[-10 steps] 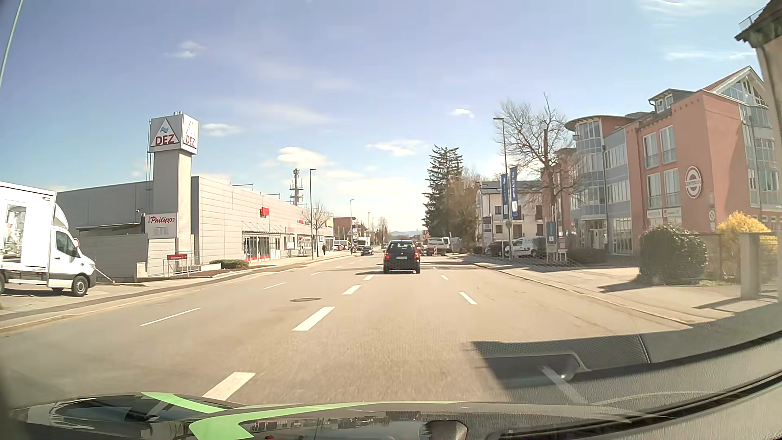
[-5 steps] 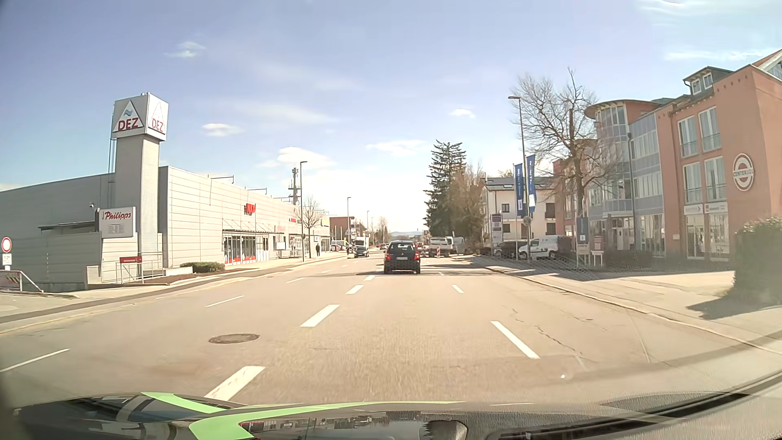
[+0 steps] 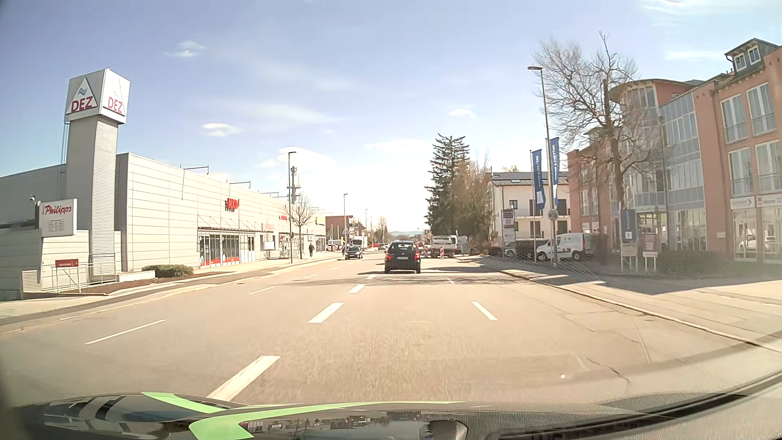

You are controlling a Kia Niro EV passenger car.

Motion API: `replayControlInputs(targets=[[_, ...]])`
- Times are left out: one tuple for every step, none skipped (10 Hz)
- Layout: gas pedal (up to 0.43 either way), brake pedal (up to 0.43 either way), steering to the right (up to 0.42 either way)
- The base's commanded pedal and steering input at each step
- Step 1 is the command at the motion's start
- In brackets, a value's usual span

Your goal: Follow the waypoints while adhering to traffic rules and regulations

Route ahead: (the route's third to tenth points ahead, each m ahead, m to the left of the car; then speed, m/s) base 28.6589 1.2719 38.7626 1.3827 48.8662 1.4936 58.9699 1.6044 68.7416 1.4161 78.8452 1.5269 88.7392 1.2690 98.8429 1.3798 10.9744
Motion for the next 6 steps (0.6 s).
replayControlInputs(targets=[[0.039, 0.000, -0.001], [0.039, 0.000, -0.002], [0.039, 0.000, -0.002], [0.047, 0.000, -0.002], [0.047, 0.000, -0.002], [0.059, 0.000, -0.002]])
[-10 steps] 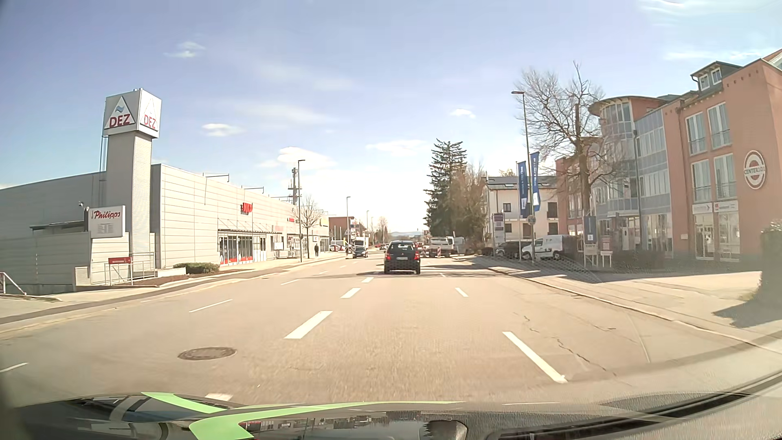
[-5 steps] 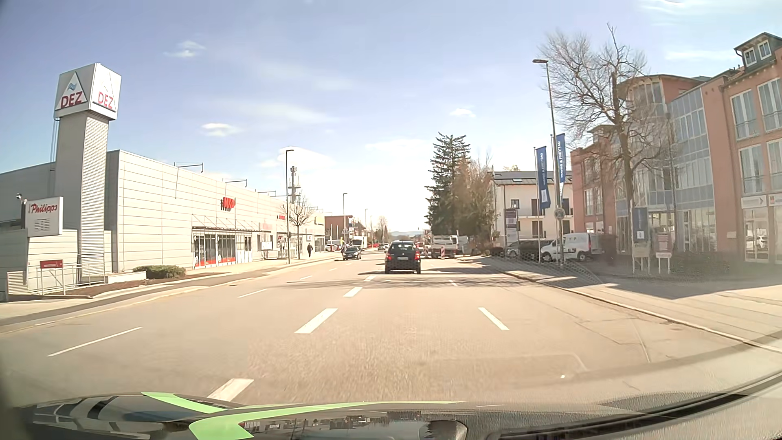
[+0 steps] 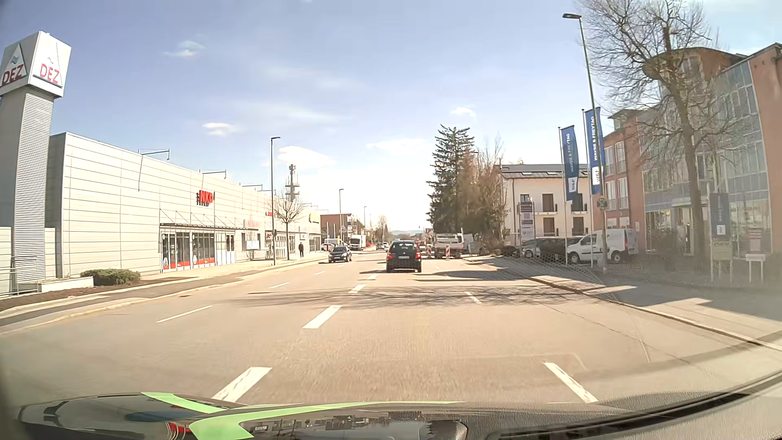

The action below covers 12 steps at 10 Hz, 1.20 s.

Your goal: Follow the waypoints while adhering to traffic rules and regulations

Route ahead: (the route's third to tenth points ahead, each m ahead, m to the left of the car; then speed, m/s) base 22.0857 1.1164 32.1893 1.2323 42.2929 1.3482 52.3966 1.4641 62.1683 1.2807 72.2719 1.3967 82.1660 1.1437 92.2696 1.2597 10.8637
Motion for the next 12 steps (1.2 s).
replayControlInputs(targets=[[0.067, 0.000, -0.002], [0.067, 0.000, -0.002], [0.067, 0.000, -0.002], [0.067, 0.000, -0.002], [0.067, 0.000, -0.002], [0.067, 0.000, 0.000], [0.067, 0.000, 0.000], [0.067, 0.000, 0.000], [0.067, 0.000, 0.000], [0.067, 0.000, 0.000], [0.067, 0.000, 0.000], [0.067, 0.000, 0.000]])
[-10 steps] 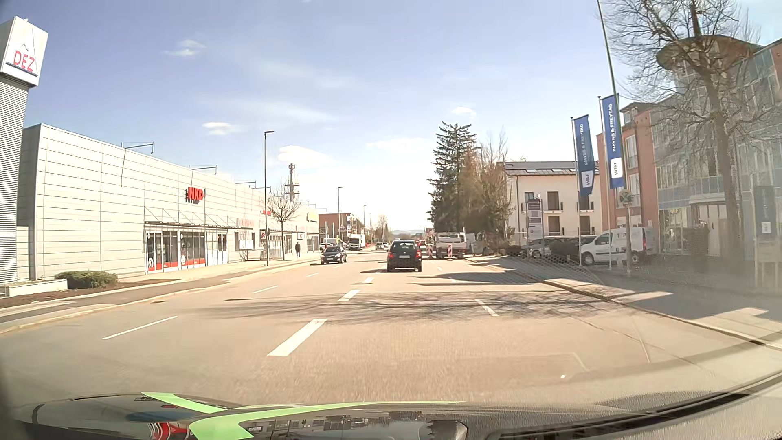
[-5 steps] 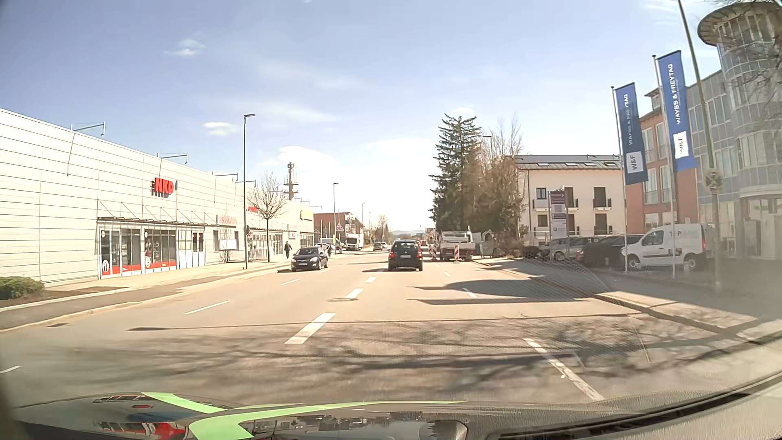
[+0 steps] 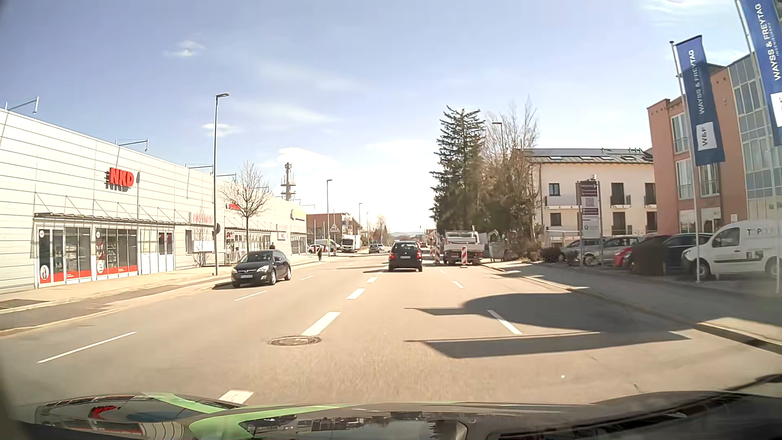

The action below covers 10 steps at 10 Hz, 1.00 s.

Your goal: Follow the waypoints while adhering to traffic rules and regulations

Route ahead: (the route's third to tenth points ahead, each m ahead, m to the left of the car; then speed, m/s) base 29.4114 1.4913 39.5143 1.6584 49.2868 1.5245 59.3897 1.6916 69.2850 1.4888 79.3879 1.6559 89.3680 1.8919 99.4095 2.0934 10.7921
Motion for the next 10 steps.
replayControlInputs(targets=[[0.067, 0.000, 0.000], [0.067, 0.000, 0.000], [0.067, 0.000, 0.000], [0.079, 0.000, 0.000], [0.079, 0.000, 0.000], [0.079, 0.000, 0.000], [0.079, 0.000, 0.000], [0.079, 0.000, 0.000], [0.079, 0.000, 0.000], [0.079, 0.000, 0.000]])
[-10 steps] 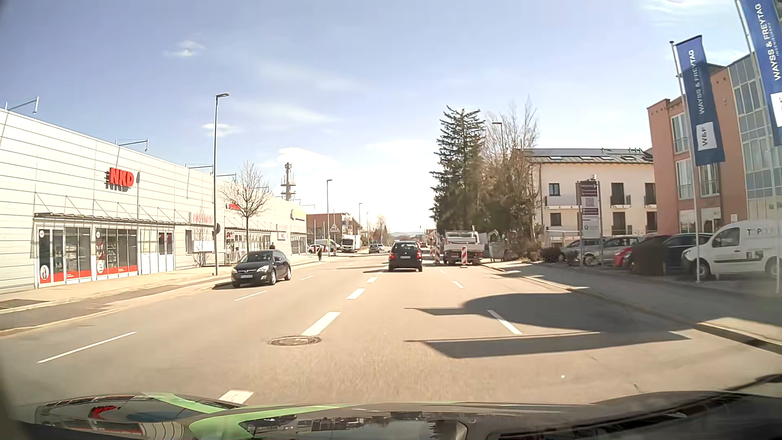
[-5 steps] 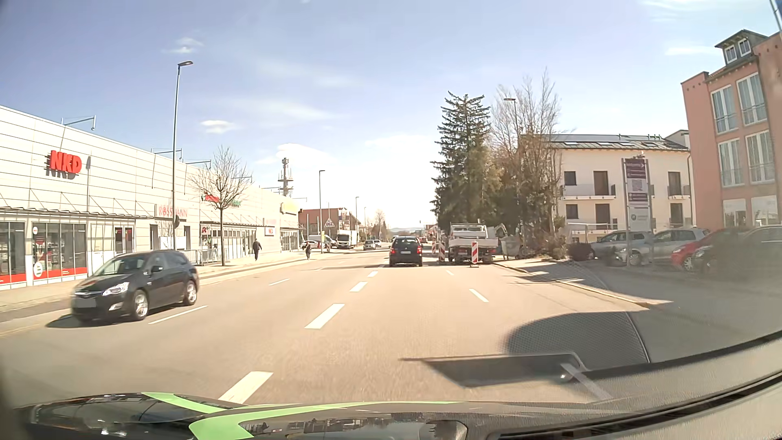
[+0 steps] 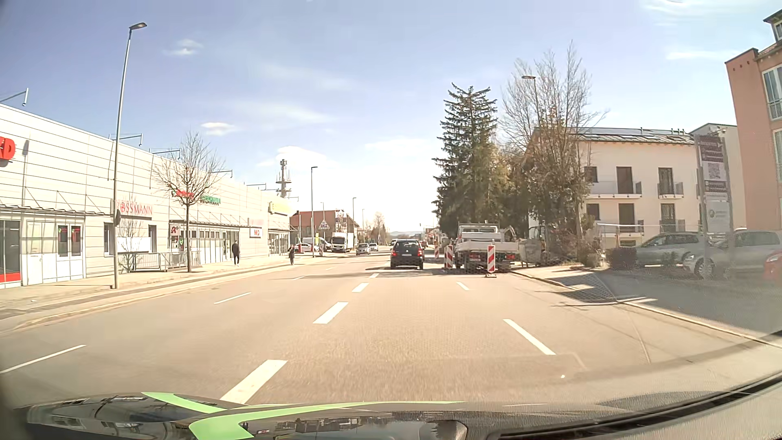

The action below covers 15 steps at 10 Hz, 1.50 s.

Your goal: Follow the waypoints while adhering to traffic rules and regulations

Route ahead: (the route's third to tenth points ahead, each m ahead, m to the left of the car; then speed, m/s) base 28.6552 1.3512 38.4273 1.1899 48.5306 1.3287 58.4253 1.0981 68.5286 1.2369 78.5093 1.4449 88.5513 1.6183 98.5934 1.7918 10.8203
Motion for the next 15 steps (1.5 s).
replayControlInputs(targets=[[0.079, 0.000, 0.000], [0.079, 0.000, 0.000], [0.079, 0.000, 0.000], [0.079, 0.000, 0.000], [0.079, 0.000, 0.000], [0.079, 0.000, 0.000], [0.079, 0.000, 0.000], [0.059, 0.000, -0.002], [0.059, 0.000, -0.003], [0.059, 0.000, -0.003], [0.059, 0.000, -0.002], [0.059, 0.000, -0.003], [0.059, 0.000, -0.003], [0.067, 0.000, -0.003], [0.067, 0.000, -0.003]])
